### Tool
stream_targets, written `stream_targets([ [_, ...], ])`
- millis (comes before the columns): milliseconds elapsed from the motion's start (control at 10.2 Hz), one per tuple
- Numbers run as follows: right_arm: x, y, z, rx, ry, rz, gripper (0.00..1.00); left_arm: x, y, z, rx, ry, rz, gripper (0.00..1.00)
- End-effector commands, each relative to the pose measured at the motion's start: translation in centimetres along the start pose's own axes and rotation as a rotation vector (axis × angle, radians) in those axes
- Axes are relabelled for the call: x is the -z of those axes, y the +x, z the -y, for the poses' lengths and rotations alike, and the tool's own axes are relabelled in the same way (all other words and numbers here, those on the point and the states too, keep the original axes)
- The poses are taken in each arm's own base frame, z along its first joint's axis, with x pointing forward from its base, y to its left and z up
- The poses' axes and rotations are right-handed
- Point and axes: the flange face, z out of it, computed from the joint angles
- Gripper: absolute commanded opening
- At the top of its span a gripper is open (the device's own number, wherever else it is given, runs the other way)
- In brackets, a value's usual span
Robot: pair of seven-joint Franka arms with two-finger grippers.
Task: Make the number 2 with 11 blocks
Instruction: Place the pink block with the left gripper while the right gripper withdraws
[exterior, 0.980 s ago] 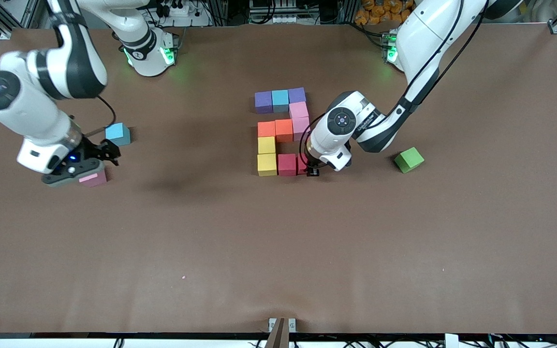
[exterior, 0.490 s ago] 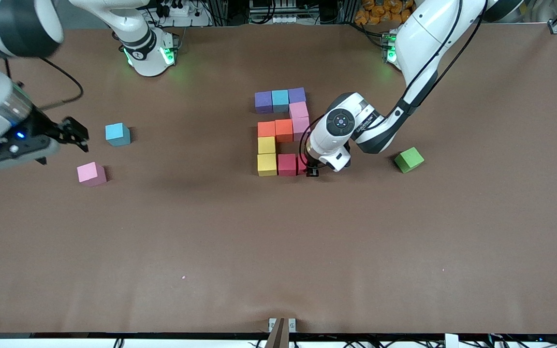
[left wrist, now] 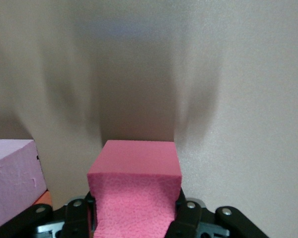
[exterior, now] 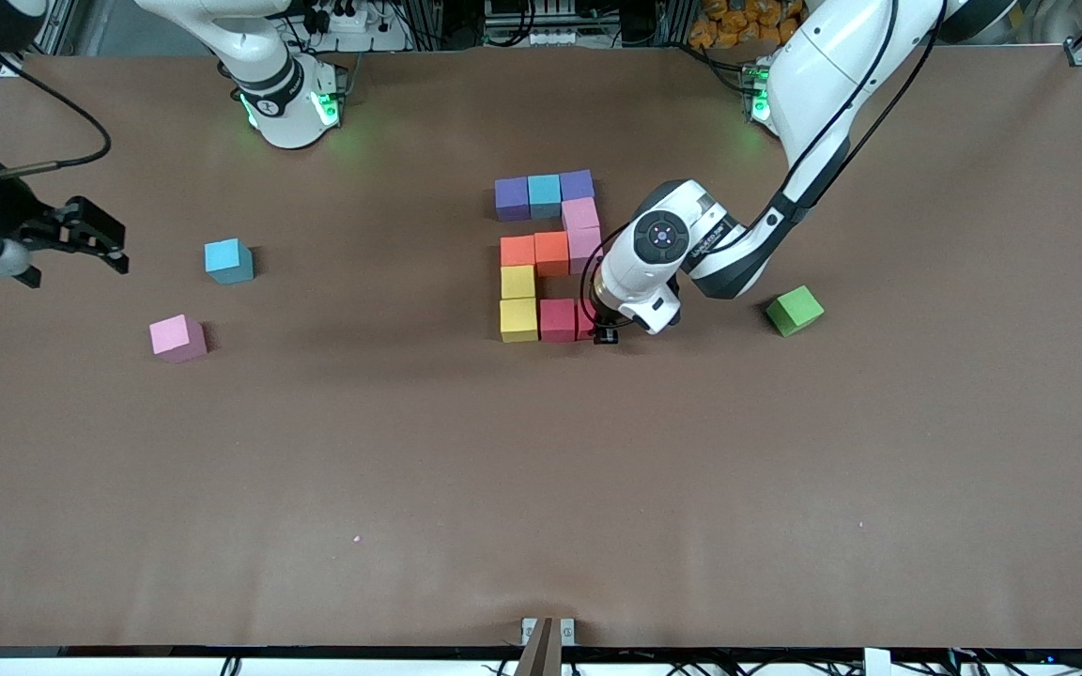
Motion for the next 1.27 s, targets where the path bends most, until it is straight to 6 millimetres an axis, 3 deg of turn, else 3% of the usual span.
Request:
stream_targets([
  [0, 0.7, 0.3, -1.3, -0.048, 0.012, -0.004, 1.00, -0.2, -0.4, -0.1, 0.008, -0.017, -0.005, 0.58],
  [98, 0.6, 0.4, -1.5, -0.043, 0.004, -0.007, 1.00, -0.1, -0.5, -0.1, 0.007, -0.018, -0.004, 1.00],
  [392, 0.3, 0.6, -1.5, 0.014, -0.030, 0.000, 1.00, 0.8, -0.8, -0.6, 0.007, -0.034, 0.003, 1.00],
  [588, 0.4, 0.6, -2.0, 0.005, -0.029, -0.003, 1.00, 2.5, -0.4, -1.3, 0.053, -0.058, 0.010, 1.00],
  [1176, 0.4, 0.9, -2.4, -0.008, -0.016, 0.019, 1.00, 11.3, -1.8, -1.9, 0.049, -0.150, 0.057, 1.00],
])
